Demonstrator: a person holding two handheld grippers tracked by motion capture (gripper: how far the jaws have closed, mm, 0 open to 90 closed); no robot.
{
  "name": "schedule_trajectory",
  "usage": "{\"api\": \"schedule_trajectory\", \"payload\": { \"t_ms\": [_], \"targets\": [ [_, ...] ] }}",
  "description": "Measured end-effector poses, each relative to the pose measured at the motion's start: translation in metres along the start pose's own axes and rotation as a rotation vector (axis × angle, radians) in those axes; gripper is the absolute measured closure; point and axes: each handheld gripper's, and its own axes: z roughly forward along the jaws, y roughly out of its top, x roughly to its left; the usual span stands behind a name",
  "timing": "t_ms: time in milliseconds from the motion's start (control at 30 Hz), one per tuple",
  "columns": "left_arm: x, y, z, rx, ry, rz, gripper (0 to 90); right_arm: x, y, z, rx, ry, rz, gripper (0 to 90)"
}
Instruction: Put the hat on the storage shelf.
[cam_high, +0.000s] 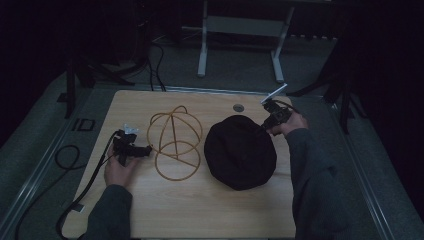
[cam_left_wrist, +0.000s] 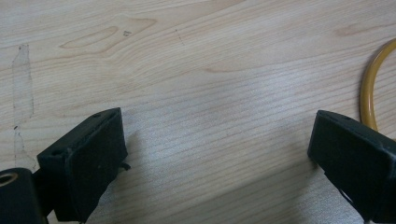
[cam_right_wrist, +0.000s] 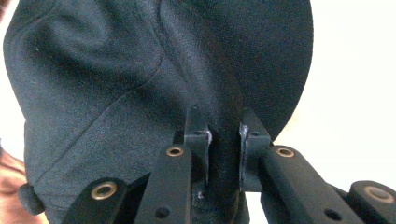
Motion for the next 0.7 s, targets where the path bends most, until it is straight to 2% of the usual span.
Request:
{"api": "schedule_trajectory", "payload": {
  "t_ms": [100,433,700],
  "targets": [
    [0.0,0.0,0.0,0.0,0.0,0.0,3.9,-0.003,0.003,-0.004,-0.001,0.023,0.025,78.2],
    [0.0,0.0,0.0,-0.001,0.001,-0.001,4.2,-0.004,0.011,-0.023,-0.051,0.061,0.065,78.3],
    [0.0,0.0,0.0,-0.001,0.001,0.0,4.3,-0.002,0.015,-0.044,-0.076,0.073,0.089,78.3]
  ]
}}
